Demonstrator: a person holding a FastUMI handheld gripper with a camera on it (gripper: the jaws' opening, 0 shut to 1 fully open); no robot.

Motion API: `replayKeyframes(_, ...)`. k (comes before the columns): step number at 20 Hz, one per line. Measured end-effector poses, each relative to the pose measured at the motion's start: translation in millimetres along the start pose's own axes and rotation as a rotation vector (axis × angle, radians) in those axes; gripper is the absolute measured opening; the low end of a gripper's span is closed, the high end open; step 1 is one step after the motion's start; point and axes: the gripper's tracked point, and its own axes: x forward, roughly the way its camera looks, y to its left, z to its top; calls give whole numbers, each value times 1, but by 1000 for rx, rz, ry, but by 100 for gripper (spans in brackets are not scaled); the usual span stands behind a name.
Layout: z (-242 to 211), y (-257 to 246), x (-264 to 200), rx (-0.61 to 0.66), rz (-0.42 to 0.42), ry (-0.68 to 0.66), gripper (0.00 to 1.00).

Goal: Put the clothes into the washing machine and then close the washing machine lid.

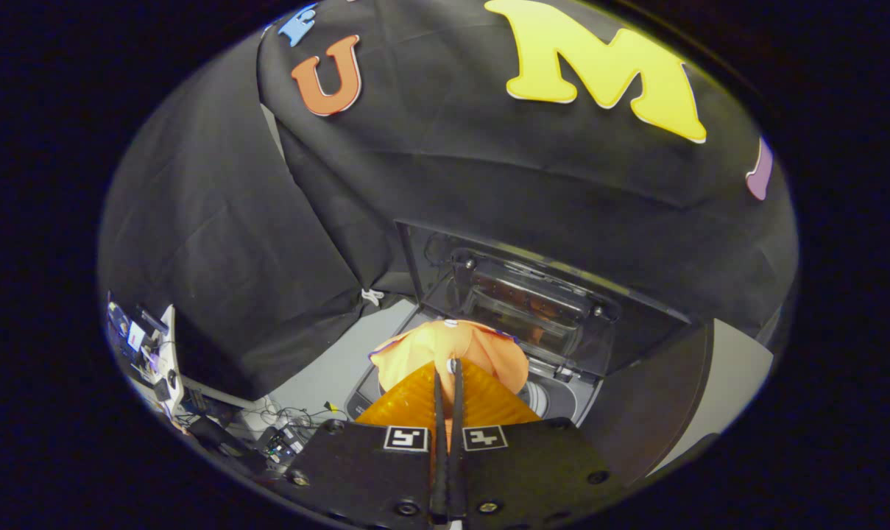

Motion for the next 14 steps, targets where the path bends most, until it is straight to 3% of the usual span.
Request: replayKeyframes(14, -33, -11, 64, 39, -24, 74, 4)
